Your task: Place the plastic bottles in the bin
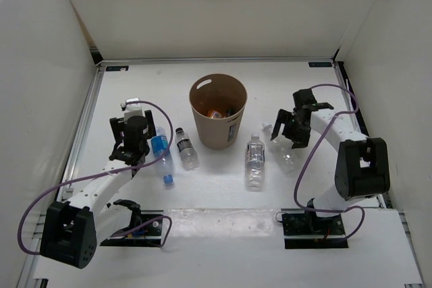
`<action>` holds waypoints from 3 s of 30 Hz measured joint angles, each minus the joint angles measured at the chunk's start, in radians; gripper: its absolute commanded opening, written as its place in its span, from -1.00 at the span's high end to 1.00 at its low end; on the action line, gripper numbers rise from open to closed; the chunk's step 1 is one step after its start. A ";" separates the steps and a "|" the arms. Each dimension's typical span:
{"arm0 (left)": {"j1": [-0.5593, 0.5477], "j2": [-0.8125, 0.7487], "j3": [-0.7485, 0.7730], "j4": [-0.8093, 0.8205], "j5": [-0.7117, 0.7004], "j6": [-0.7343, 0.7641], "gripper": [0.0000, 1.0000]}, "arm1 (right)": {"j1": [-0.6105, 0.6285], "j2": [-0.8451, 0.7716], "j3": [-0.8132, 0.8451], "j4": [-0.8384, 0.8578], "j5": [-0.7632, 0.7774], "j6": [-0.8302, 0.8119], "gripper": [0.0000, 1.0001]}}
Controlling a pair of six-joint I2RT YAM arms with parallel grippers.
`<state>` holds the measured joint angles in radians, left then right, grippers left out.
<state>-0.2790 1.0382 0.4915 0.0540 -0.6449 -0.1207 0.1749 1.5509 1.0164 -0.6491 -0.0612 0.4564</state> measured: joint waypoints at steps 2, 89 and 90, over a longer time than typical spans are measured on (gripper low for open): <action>0.000 0.005 0.006 -0.002 -0.001 0.000 -1.00 | -0.028 0.000 -0.014 -0.003 -0.014 -0.005 -0.81; -0.013 0.041 0.058 -0.077 -0.043 -0.026 -1.00 | 0.700 -0.063 0.616 0.117 0.698 -0.200 0.66; -0.013 0.041 0.058 -0.077 -0.043 -0.026 -1.00 | 0.703 -0.063 0.613 0.117 0.691 -0.203 0.63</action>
<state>-0.2920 1.0790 0.5495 -0.0231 -0.6880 -0.1471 0.8776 1.4883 1.6291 -0.5320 0.6300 0.2535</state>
